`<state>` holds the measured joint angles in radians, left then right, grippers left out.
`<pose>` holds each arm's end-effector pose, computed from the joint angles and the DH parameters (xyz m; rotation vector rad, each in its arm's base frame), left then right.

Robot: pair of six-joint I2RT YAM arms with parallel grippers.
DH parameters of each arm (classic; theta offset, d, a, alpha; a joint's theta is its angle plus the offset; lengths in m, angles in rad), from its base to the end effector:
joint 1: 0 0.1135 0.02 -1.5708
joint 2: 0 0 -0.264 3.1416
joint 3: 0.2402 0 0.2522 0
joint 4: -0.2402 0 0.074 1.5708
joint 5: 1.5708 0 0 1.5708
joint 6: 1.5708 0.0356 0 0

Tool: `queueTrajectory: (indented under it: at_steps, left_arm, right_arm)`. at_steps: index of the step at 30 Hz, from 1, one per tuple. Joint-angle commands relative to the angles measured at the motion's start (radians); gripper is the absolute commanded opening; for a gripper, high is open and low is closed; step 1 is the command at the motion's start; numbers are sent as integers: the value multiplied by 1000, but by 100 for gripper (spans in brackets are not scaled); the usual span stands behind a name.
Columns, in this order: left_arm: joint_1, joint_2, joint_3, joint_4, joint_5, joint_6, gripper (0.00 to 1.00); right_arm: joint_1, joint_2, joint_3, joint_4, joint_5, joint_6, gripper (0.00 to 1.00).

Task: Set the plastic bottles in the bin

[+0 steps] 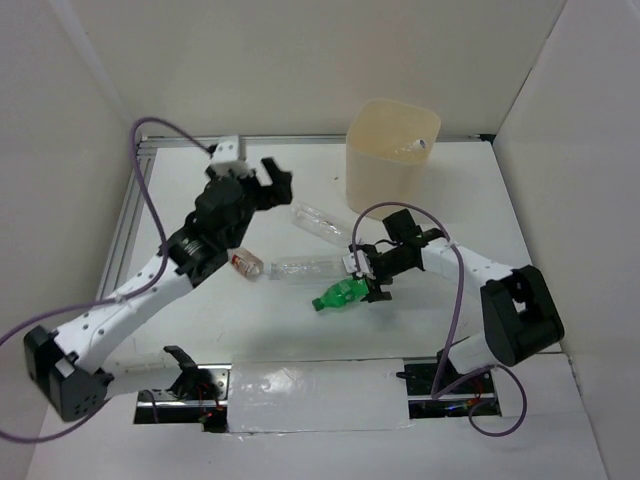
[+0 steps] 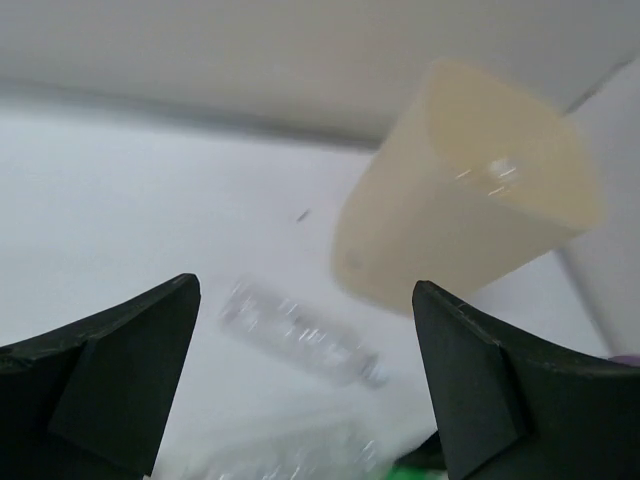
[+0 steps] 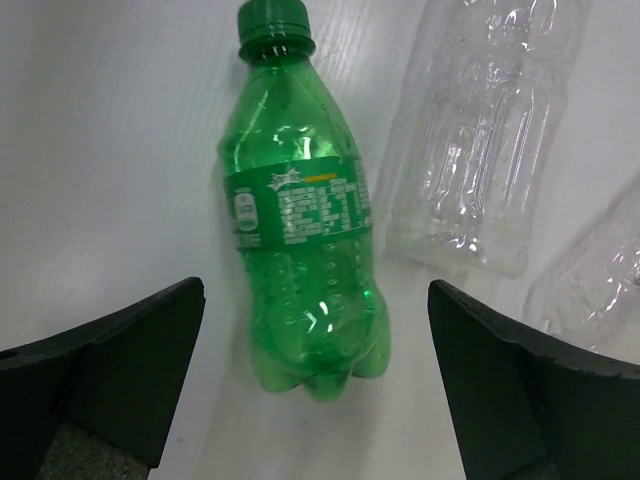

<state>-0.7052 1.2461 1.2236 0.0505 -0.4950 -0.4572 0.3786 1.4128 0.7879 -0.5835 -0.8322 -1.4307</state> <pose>0.2297 -0.1734 0.4211 -0.2040 1.5577 -0.5374 0.2197 0.1157 0.1880 -1.9562 1.2967 0.6788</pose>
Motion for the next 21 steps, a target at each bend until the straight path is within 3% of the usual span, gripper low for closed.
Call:
queueTrajectory:
  at_steps: [1,5,9,11,13,15,18,21]
  left_arm:
    - [53,-124,-258,-191,-73,-199,100]
    - [154,-287,-439,-371,-47,-398,100]
    - [235,-375,-538,-399,15,-475,100]
    - [259,-387,-552,-399,28,-503,100]
    - [294,-387,-552,-390,58,-535,100]
    - [323,-355,-552,-390,85,-560,100]
    - [378,-254,-512,-402,156,-595,100]
    - [398,-124,-449,-438,180,-617,100]
  right_arm:
    - [46,64,51,108,109,-30,99]
    - [94,147,51,139,205,-30,98]
    - [114,167,42,77,226,-54,76]
    - [114,155,51,4,226,-66,56]
    - [123,111,63,-104,226,-86,43]
    - [123,63,106,-206,194,-111,34]
    - [103,-58,227,-377,87,-120,31]
    - [112,-138,399,-317,35,75,30]
